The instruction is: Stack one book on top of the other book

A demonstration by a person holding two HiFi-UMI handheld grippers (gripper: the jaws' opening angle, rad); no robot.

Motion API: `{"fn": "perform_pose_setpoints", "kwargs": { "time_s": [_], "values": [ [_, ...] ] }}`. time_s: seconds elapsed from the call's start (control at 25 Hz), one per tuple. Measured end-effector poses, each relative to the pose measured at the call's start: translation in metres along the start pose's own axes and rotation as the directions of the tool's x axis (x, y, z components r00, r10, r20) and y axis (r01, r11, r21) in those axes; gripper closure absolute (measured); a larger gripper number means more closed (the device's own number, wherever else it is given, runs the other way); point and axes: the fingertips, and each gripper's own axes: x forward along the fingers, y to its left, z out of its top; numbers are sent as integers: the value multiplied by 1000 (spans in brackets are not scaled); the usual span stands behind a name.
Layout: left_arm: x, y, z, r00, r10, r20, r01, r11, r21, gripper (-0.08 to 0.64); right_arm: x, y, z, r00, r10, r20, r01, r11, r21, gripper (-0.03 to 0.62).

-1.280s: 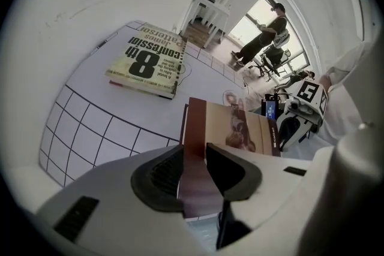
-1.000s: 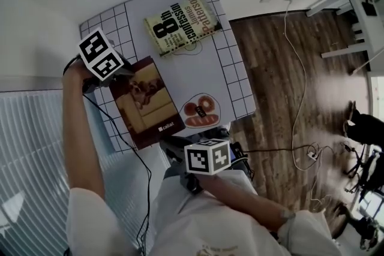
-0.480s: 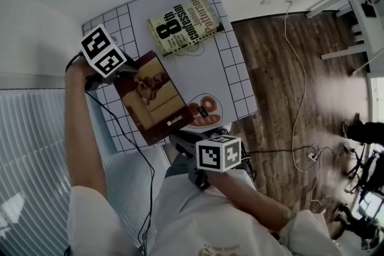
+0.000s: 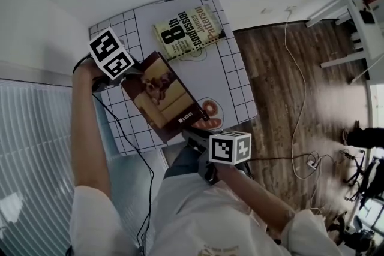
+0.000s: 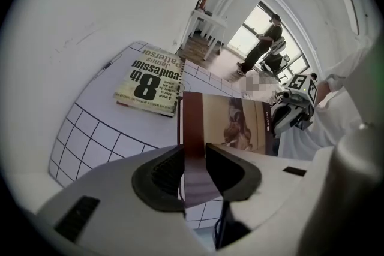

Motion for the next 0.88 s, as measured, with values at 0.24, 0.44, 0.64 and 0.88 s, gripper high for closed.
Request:
{"fn": "perform_pose_setpoints", "kwargs": {
  "time_s": [0.24,0.44,0.64,0.88],
  "values": [
    [-1,-3,6,1000,10,0,-10,1000,-1,443,-5,-5,3,1000,-7,-1,7,1000,-4,541],
    [-1,-3,14,1000,15,-7,-15,1000,1,445,-11,-11,14,1000,-14,3,14,1000,0,541],
    [0,-6,17,1000,15,-15,-15,1000,-17,456,-22,-23,27,1000,-22,3,22,1000,8,541],
    [1,1,22,999,28,-16,-29,997,-72,465,-28,-39,56,999,-24,-21,24,1000,5,541]
  ]
}}
